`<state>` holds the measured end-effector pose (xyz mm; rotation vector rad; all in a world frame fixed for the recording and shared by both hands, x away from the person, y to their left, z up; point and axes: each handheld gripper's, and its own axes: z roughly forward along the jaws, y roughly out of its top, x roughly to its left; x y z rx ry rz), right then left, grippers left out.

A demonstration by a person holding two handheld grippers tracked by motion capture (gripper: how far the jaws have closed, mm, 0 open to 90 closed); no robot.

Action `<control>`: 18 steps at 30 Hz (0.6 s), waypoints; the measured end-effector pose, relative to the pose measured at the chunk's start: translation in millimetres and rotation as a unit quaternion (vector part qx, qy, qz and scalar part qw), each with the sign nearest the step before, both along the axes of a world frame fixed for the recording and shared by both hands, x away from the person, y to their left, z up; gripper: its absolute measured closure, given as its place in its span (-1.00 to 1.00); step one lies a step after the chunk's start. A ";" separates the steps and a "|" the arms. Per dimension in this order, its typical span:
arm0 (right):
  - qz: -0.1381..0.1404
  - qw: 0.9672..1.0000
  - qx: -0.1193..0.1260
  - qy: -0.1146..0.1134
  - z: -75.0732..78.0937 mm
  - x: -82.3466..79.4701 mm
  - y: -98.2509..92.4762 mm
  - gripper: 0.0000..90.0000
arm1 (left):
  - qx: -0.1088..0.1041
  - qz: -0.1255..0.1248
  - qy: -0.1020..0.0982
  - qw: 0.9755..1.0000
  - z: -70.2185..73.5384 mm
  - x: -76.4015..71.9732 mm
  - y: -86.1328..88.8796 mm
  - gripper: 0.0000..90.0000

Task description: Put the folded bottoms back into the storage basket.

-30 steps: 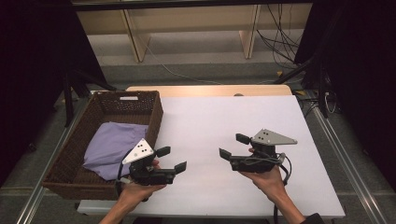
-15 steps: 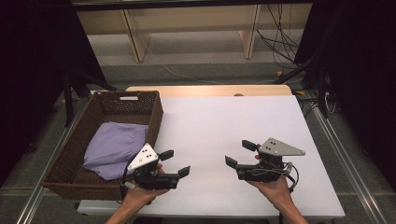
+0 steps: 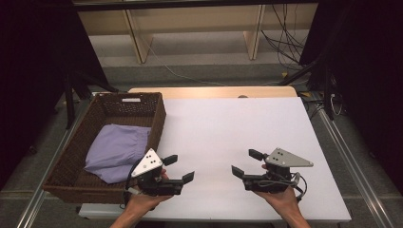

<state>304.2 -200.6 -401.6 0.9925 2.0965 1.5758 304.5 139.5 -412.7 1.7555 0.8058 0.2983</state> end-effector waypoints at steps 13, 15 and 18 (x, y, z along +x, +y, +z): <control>-0.012 1.000 -0.004 0.001 -10.5 -6.8 -7.1 -0.65 | 0.012 -0.006 -0.008 1.000 -5.8 -2.5 -2.0 -0.65; -0.014 1.000 -0.002 -0.001 -11.0 -7.7 -8.4 -0.65 | 0.013 -0.006 -0.009 1.000 -7.0 -3.0 -2.6 -0.65; -0.013 1.000 0.001 -0.004 -10.4 -9.1 -9.8 -0.66 | 0.014 -0.008 -0.013 1.000 -8.4 -3.4 -3.1 -0.66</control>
